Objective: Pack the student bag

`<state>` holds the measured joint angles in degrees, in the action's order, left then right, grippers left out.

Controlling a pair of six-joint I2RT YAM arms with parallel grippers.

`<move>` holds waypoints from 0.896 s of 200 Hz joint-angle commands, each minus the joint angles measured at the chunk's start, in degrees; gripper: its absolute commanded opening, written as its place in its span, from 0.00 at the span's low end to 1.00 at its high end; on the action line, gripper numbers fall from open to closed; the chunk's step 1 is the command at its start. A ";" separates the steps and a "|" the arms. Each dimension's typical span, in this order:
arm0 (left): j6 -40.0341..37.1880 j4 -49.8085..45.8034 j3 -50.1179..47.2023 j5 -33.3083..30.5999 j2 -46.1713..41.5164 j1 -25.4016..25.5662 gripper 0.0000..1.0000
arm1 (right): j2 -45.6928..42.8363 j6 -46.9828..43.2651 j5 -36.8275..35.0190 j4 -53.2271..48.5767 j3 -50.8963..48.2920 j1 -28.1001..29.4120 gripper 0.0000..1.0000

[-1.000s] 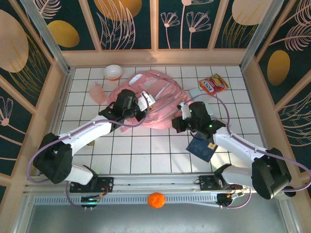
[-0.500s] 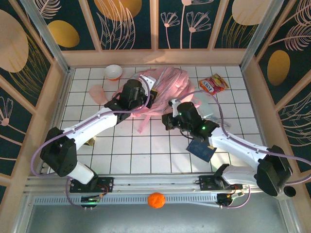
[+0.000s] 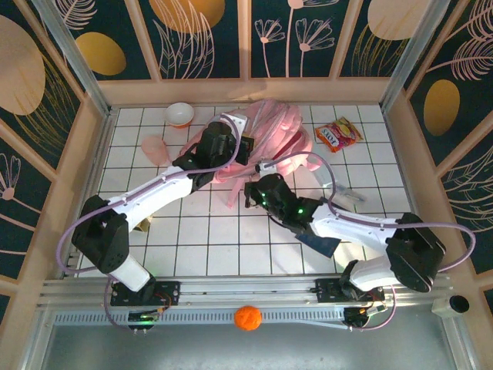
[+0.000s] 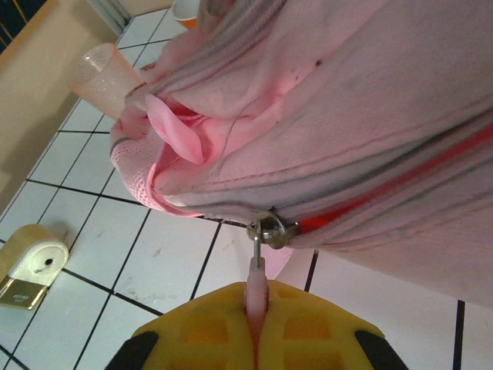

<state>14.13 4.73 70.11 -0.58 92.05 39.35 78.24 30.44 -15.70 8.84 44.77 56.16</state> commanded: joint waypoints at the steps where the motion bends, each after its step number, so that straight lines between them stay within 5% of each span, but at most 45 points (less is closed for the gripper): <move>1: 5.05 11.50 4.38 0.33 -0.56 0.61 0.00 | 2.55 1.58 0.45 6.11 2.55 2.83 0.00; 104: 11.42 17.87 5.12 1.58 -1.35 1.79 0.00 | 24.91 8.30 1.20 21.37 17.68 4.85 0.00; 179: 5.04 15.77 2.81 -4.24 -3.11 1.77 0.00 | 23.05 11.54 1.51 22.67 15.62 4.67 0.00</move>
<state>19.81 10.48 70.74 -3.79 92.25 39.62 103.68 39.83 -16.62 26.85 60.14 60.01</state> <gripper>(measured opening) 0.054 0.059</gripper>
